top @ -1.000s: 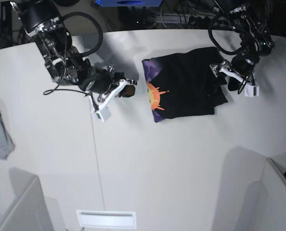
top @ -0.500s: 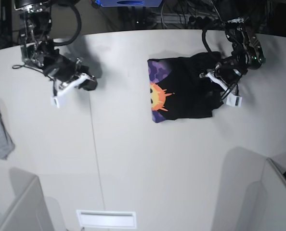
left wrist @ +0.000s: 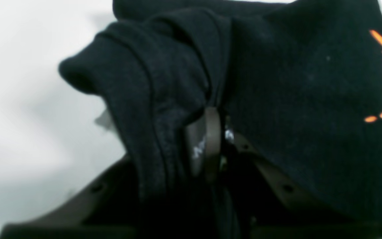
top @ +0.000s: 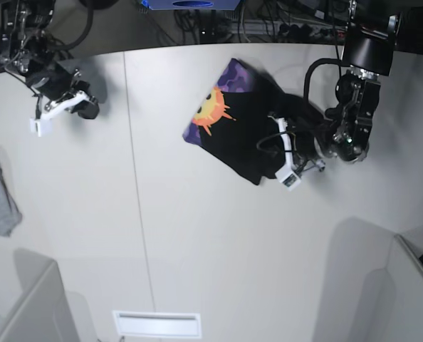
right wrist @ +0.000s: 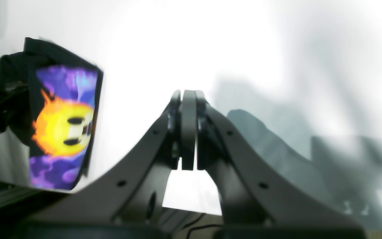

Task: Fold the T-shirt properly
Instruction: 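Push and rotate the folded shirt square with the left gripper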

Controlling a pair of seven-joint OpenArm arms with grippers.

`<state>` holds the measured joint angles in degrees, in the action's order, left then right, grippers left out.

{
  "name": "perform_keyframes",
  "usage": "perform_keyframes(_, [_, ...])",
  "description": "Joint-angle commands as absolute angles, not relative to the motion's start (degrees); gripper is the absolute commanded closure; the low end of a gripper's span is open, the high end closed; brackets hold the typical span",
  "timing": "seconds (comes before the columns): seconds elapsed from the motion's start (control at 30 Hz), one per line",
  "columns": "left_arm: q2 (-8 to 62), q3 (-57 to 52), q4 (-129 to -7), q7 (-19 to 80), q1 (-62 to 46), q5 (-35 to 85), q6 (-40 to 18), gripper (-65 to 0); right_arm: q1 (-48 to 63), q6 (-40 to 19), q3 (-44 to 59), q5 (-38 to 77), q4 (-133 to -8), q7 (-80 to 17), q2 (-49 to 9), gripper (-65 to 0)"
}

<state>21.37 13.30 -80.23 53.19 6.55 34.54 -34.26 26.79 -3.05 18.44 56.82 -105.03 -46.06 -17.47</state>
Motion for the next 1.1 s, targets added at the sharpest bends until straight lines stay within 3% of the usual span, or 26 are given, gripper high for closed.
perform_keyframes(0.0, [21.8,16.5,-80.1,55.6,7.4,32.6,-33.8,0.0,26.7,-3.6,19.1,57.6,-105.7,-45.1,-18.2,0.0])
perform_keyframes(0.17, [21.8,28.9,-80.1,55.6,14.0,32.5,-33.9,0.0,27.7,-3.6,21.5,56.3,-105.7,-45.1,-16.7,0.0])
perform_keyframes(0.6, [21.1,55.7,-80.0,55.3,31.0,32.5,-34.1,0.0,29.7,-3.6,22.6,32.2,-106.1,-42.3,-5.2,0.0])
perform_keyframes(0.93, [16.4,61.7,-80.5,55.2,36.5,32.5,-34.2,0.0,29.8,-3.6,22.6,30.5,-105.7,-41.6,-3.6,0.0])
perform_keyframes(1.07, [14.5,61.7,-80.2,55.2,37.4,32.4,-37.4,0.0,29.6,-3.6,22.6,30.5,-105.7,-41.6,-3.6,0.0])
